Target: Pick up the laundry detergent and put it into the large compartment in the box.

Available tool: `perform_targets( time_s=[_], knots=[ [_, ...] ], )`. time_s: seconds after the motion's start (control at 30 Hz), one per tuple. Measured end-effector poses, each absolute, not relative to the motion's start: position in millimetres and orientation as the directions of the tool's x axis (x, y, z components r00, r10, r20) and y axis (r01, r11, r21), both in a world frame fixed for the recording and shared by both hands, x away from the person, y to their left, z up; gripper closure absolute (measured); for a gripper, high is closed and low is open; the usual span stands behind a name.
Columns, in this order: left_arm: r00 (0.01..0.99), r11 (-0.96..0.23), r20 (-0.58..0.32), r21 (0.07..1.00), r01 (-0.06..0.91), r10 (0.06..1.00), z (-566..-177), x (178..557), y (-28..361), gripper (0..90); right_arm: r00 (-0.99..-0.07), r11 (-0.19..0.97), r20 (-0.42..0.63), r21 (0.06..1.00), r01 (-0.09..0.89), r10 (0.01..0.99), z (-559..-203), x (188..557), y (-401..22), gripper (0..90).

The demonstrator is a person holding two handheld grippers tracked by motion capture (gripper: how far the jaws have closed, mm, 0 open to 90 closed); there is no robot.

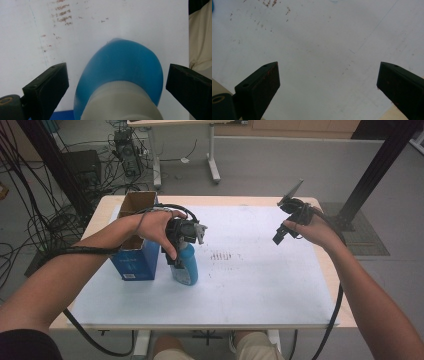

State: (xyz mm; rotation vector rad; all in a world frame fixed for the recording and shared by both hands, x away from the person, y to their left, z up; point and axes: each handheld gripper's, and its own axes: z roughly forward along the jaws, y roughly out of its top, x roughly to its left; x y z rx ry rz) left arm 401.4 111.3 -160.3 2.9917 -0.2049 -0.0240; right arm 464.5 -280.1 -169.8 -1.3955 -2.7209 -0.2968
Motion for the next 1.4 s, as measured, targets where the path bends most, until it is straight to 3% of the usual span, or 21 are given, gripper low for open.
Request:
perform_targets(
  time_s=[1.4],
  knots=[
    [0.991, -0.984, -0.008, 0.125, -0.130, -0.132, -160.2, 400.9, 109.7, 5.0, -0.589, 0.574, 0.150, 0.134, 0.808, 0.794, -170.0, 464.8, -275.9, 4.8]
  ],
)
